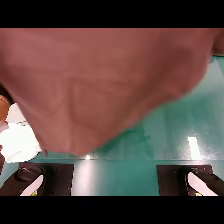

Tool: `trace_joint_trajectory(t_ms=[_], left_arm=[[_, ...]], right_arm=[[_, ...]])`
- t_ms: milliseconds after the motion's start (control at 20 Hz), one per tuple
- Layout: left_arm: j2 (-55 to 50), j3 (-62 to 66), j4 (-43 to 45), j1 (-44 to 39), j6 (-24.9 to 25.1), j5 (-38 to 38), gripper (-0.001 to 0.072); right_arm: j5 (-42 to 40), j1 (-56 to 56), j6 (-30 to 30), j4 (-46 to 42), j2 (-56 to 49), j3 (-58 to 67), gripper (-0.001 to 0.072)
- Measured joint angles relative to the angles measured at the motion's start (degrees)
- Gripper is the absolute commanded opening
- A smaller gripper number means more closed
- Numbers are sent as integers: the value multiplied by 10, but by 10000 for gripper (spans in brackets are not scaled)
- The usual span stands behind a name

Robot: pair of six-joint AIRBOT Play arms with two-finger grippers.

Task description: Fold the shirts.

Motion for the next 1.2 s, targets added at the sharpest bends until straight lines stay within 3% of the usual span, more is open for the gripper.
trace_joint_trajectory(t_ms=[200,300,650,700,750,800,1000,1200], left_arm=[[-97,-86,-29,-12,0,-104,23],[-137,-159,-35,-36,10,-109,23],[-225,-381,-53,-138,28,23,25],[-232,-393,-55,-144,28,35,105],[-238,-402,-60,-150,28,44,350],[-242,-408,-65,-153,28,51,464],[-249,-395,-72,-151,30,63,465],[-256,-311,-56,-82,32,64,464]], right_arm=[[94,-6,14,-5,-93,-16,14],[114,-7,16,-7,-130,-66,14],[66,-8,11,-1,-171,-309,14],[58,-8,10,0,-171,-331,15],[48,-8,10,0,-168,-353,14],[41,-8,9,2,-165,-368,14],[19,-8,8,3,-149,-400,14],[12,-8,7,3,-137,-396,14]])
